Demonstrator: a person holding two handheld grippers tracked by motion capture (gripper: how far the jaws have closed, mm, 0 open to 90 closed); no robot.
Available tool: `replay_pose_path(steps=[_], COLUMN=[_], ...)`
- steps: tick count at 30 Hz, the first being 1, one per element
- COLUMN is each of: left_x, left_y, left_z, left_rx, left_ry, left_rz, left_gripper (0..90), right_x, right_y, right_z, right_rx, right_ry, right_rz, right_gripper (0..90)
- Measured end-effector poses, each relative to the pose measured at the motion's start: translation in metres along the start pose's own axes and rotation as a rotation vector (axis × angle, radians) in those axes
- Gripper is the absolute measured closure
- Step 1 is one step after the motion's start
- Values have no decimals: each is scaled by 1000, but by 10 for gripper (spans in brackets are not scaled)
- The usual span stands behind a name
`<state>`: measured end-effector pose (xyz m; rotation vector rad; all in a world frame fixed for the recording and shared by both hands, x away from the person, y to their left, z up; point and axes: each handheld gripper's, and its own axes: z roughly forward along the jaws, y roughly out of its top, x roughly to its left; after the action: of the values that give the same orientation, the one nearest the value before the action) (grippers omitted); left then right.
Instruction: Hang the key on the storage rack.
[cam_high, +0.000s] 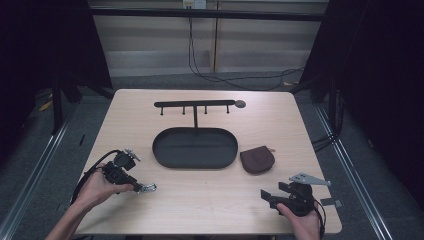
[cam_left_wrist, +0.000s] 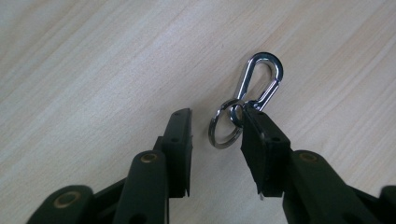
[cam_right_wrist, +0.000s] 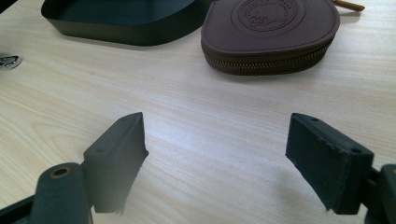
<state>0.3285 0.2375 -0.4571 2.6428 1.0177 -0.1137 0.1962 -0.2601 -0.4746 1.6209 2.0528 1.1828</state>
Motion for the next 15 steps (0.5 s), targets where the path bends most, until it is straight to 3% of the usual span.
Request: replay_pose_path(steps=[9,15], left_x=[-4,-5], left_y=[8,10], left_z=[4,6], left_rx=[45,63], left_ry=[0,5], left_rz=[27,40], left_gripper=[689,782], right_x=[1,0], right_y=[0,0], right_z=[0,2], right_rx=[2,12], right_ry=[2,3], right_rz=[-3,-3], right_gripper=[195,192])
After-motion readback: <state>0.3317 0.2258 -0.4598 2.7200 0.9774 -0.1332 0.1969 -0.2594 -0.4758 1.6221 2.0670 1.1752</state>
